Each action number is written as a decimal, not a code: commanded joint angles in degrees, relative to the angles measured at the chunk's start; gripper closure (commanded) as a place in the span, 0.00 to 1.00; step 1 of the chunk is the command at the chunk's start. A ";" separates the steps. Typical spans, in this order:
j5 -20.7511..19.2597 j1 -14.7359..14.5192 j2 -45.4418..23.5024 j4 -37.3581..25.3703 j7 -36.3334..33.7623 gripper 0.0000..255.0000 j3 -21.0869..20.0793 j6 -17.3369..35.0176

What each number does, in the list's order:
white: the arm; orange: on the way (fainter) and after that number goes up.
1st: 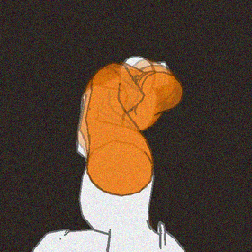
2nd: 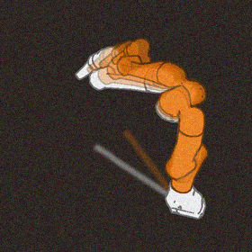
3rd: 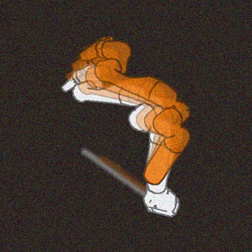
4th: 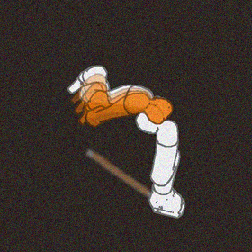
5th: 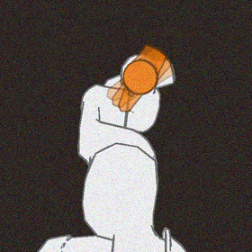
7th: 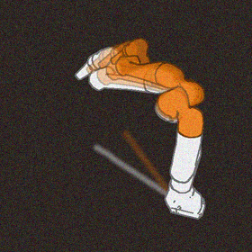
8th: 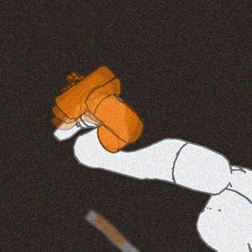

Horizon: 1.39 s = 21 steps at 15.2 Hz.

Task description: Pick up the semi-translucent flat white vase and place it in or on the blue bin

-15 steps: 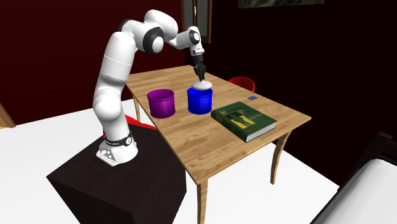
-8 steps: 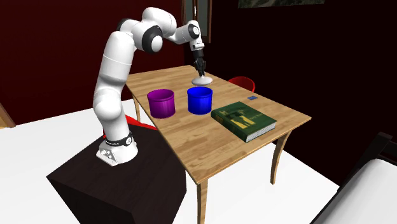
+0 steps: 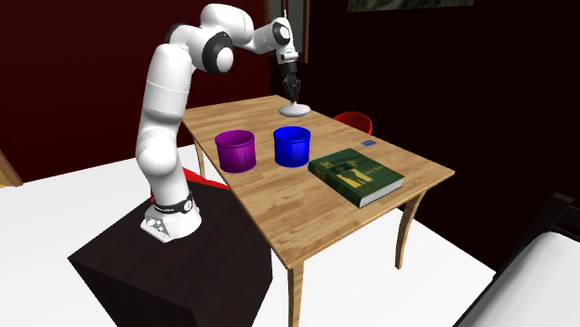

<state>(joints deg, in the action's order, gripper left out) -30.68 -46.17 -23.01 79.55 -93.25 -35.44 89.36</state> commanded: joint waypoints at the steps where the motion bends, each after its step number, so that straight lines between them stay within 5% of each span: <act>1: 1.39 1.51 2.92 1.37 1.41 1.00 -0.33 -0.69; 3: 3.16 3.35 6.49 3.23 3.18 1.00 -0.56 -1.30; 21: 2.05 4.77 5.69 15.90 -1.18 1.00 0.10 11.21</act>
<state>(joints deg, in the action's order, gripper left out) -28.52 -41.43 -17.25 94.88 -94.16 -35.37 99.95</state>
